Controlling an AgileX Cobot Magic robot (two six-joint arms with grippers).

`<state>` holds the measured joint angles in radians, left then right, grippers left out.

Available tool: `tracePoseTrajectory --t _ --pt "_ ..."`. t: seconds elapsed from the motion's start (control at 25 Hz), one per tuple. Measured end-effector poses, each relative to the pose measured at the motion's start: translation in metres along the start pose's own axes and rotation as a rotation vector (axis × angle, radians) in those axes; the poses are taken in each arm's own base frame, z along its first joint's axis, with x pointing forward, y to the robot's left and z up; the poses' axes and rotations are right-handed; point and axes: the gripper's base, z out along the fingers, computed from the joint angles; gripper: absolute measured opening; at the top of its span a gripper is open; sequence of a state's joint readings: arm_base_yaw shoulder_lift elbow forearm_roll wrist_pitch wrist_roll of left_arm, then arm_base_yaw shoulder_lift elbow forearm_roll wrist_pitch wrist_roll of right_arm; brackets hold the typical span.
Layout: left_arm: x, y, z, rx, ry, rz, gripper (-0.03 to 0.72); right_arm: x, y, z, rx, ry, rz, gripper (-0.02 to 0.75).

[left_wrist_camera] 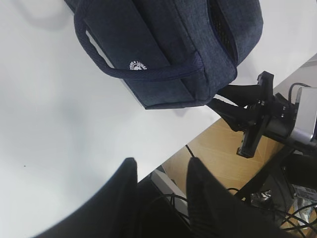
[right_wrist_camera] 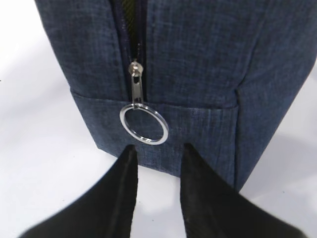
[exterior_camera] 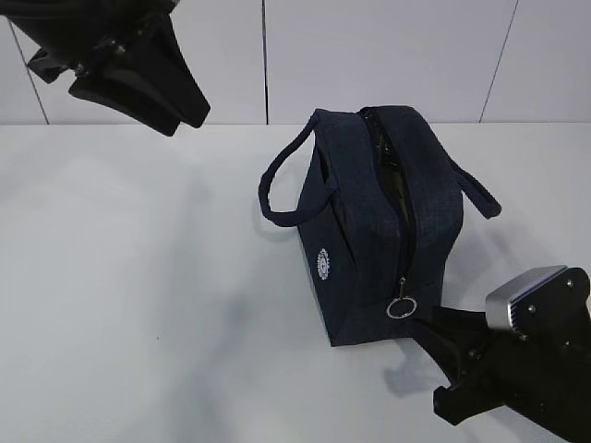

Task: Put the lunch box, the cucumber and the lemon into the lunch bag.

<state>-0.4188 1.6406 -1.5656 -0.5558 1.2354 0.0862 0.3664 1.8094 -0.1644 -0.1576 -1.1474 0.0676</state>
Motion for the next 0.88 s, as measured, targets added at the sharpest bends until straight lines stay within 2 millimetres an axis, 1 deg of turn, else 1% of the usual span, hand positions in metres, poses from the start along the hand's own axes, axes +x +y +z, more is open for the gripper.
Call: tracePoseTrajectory --t 0.2,0.36,0.48,0.68,0.88 --pt "0.000 0.000 0.000 0.000 0.000 0.000 0.241 -0.005 -0.001 0.005 -0.002 -0.024 -0.014 0.250" --pt "0.000 0.000 0.000 0.000 0.001 0.000 0.240 -0.008 -0.001 0.011 -0.002 -0.039 -0.017 0.309" --pt "0.000 0.000 0.000 0.000 0.001 0.000 0.240 -0.004 -0.001 0.015 -0.008 -0.016 -0.018 0.329" --pt "0.000 0.000 0.000 0.000 0.001 0.000 0.238 0.006 0.002 0.019 -0.055 0.030 -0.032 0.335" --pt "0.000 0.000 0.000 0.000 0.001 0.000 0.237 0.007 0.002 0.020 -0.055 0.034 -0.032 0.335"
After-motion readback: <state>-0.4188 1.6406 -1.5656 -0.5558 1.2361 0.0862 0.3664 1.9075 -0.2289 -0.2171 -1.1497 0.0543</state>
